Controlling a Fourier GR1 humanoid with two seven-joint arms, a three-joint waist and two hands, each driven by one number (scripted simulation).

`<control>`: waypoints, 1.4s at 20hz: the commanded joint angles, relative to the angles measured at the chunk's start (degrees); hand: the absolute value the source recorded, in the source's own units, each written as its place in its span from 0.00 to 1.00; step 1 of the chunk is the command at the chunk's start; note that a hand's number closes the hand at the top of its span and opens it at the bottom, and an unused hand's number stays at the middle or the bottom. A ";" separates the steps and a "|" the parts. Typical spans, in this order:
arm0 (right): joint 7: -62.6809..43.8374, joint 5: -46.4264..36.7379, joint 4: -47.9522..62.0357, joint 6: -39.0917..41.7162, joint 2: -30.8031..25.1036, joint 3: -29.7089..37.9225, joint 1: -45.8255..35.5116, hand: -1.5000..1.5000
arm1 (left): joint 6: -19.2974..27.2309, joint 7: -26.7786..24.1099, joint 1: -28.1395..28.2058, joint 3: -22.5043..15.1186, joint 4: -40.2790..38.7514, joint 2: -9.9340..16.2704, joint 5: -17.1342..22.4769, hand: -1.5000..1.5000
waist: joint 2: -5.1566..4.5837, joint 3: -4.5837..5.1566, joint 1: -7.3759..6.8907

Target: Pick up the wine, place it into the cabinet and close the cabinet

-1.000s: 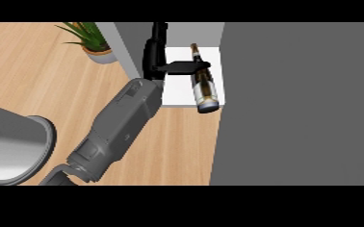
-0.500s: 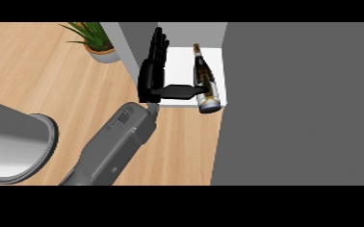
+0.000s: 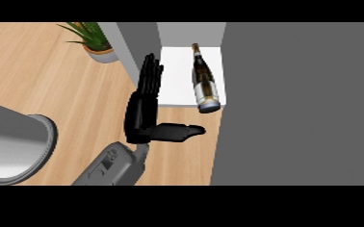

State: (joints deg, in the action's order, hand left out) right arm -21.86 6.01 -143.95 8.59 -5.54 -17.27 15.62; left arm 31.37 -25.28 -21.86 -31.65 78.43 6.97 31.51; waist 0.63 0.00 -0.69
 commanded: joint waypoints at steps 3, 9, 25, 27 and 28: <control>-7.00 4.34 -11.26 0.59 -2.85 1.03 1.27 0.00 | 3.46 0.81 11.88 -4.64 14.15 2.34 -3.39 0.00 | -0.29 0.00 0.39; -8.78 8.11 -11.23 9.96 -10.18 -5.25 2.38 1.00 | 2.34 -0.24 18.50 -5.17 20.36 7.71 -4.10 0.00 | -0.10 0.01 0.19; -13.82 0.08 -8.22 6.99 -3.80 -25.65 -4.37 1.00 | -9.26 -3.89 35.04 6.75 32.28 22.70 3.49 0.00 | -0.01 0.37 -0.75; -14.80 0.79 -3.61 5.89 -1.78 -25.75 -6.95 1.00 | -10.74 -3.28 37.04 8.63 34.76 24.87 5.18 0.00 | -0.16 0.37 -1.84; -15.34 0.57 -4.29 5.75 -1.38 -27.94 -6.03 1.00 | -11.03 -5.68 38.32 8.49 34.15 23.46 5.05 0.00 | 0.08 0.40 -1.52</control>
State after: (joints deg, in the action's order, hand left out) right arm -31.57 5.64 -143.27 16.43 -11.29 -32.01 11.32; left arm 22.79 -29.34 13.13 -25.61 110.85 28.82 34.60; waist 0.59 0.31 -1.60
